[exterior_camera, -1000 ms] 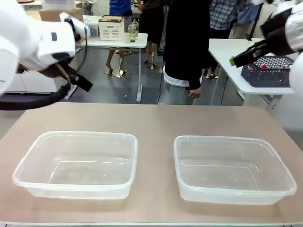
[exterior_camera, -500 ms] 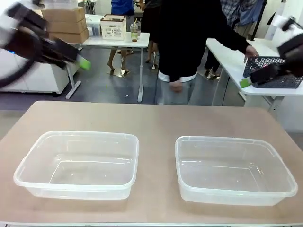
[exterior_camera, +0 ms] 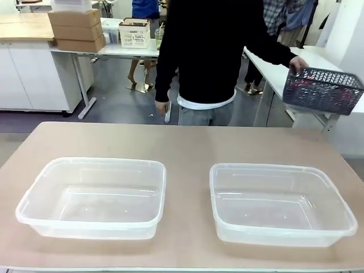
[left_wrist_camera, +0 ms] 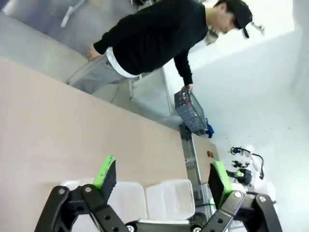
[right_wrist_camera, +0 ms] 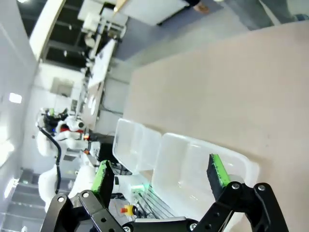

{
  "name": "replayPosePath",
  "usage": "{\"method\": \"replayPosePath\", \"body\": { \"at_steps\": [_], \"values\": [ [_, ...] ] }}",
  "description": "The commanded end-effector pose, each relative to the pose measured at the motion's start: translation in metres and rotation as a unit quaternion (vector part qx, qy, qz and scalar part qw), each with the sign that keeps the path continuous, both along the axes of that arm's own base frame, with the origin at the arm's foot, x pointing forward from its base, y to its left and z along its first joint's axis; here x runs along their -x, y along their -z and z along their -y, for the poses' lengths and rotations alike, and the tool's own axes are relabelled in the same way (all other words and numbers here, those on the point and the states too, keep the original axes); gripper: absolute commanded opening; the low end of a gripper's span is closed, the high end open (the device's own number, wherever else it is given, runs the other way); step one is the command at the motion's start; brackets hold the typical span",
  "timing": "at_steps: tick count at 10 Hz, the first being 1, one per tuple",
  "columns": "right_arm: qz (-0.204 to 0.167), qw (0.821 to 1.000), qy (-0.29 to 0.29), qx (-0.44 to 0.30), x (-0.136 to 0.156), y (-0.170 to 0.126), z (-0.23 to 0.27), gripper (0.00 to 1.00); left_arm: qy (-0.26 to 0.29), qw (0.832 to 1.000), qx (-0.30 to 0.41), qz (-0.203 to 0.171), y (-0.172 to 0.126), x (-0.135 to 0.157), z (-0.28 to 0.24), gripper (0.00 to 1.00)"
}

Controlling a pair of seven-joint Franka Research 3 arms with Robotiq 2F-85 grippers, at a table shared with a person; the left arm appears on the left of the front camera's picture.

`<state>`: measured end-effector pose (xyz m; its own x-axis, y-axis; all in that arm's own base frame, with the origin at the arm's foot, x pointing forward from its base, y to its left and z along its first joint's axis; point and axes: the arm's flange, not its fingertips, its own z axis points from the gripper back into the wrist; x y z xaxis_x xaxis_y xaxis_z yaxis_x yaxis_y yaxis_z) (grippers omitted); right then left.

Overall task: Sort the waste into each basket.
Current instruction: Pick up the Organizing box on the left side of the table and lift it.

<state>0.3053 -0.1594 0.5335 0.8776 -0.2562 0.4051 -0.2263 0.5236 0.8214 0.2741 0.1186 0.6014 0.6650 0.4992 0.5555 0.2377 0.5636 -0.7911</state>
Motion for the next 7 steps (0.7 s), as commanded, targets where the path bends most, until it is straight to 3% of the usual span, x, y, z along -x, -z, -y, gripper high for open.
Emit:
{"method": "replayPosePath", "body": {
  "at_steps": [1, 4, 5, 6, 7],
  "values": [
    [0.041, 0.996, -0.05, 0.059, -0.009, -0.008, -0.032, 1.0, 0.064, 0.996, -0.048, 0.041, -0.017, -0.001, 0.044, 1.0],
    [0.041, 0.996, -0.05, 0.059, -0.009, -0.008, -0.032, 1.0, 0.064, 0.996, -0.048, 0.041, -0.017, -0.001, 0.044, 1.0],
    [0.02, 0.997, -0.047, 0.057, -0.01, -0.005, -0.037, 1.0, 0.064, 0.996, -0.048, 0.041, -0.017, -0.001, 0.044, 1.0],
    [0.029, 0.992, -0.108, 0.06, -0.018, -0.013, -0.062, 1.0, 0.064, 0.996, -0.048, 0.041, -0.017, -0.001, 0.044, 1.0],
    [0.038, 0.977, -0.188, 0.09, -0.035, -0.027, -0.119, 1.0, 0.06, 0.996, -0.052, 0.034, -0.018, 0.004, 0.053, 1.0]
  ]
}}
